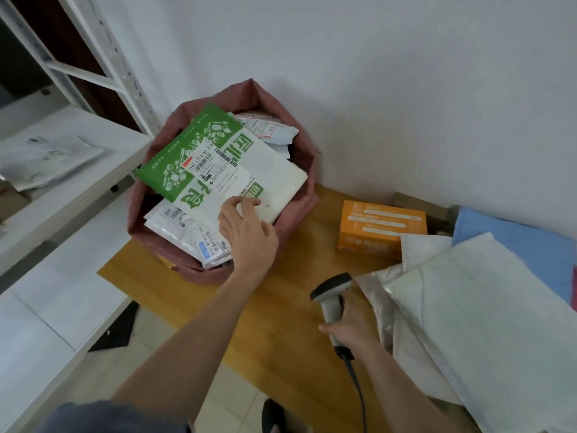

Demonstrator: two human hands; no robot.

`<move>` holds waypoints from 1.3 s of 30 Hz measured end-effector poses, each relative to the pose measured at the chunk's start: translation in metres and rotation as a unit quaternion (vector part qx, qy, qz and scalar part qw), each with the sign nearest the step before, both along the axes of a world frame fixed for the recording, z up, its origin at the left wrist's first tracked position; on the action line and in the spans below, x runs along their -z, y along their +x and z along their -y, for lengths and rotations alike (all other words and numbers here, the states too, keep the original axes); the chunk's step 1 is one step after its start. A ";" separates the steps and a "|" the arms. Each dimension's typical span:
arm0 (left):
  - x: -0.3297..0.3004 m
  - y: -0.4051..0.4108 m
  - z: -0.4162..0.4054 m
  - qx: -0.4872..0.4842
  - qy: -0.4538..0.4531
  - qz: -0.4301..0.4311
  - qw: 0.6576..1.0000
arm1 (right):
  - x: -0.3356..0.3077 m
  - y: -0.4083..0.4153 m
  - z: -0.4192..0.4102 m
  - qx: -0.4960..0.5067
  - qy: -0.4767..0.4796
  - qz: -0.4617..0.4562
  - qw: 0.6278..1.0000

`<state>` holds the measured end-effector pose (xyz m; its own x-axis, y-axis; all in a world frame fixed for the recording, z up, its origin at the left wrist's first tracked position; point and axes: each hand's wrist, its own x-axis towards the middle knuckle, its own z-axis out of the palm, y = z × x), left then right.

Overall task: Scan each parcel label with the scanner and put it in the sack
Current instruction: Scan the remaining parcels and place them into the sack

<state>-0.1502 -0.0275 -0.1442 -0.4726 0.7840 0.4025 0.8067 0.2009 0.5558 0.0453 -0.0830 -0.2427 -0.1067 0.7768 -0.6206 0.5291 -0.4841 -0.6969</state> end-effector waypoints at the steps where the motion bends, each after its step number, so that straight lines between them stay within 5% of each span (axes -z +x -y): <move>1: 0.003 0.001 0.002 0.004 -0.006 -0.006 1.000 | 0.007 0.000 0.004 -0.015 0.000 0.013 1.000; 21: 0.001 -0.013 0.004 0.022 -0.031 -0.010 0.999 | 0.040 -0.008 0.012 -0.021 -0.044 0.170 0.984; 29: -0.004 -0.024 -0.029 0.180 0.001 0.002 0.984 | 0.011 -0.038 0.004 0.153 0.031 0.247 0.956; 34: -0.016 -0.090 -0.048 0.250 -0.031 -0.153 0.956 | -0.025 -0.097 -0.009 0.253 0.083 0.234 0.935; 39: -0.020 -0.127 -0.076 0.266 -0.140 -0.261 0.917 | -0.049 -0.139 -0.034 0.294 0.170 0.065 0.938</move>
<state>-0.2770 0.0486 -0.1237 0.2062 0.9551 0.2127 0.9737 -0.2218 0.0517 -0.0939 -0.0491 -0.1932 0.4610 0.8337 -0.3041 0.3315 -0.4797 -0.8124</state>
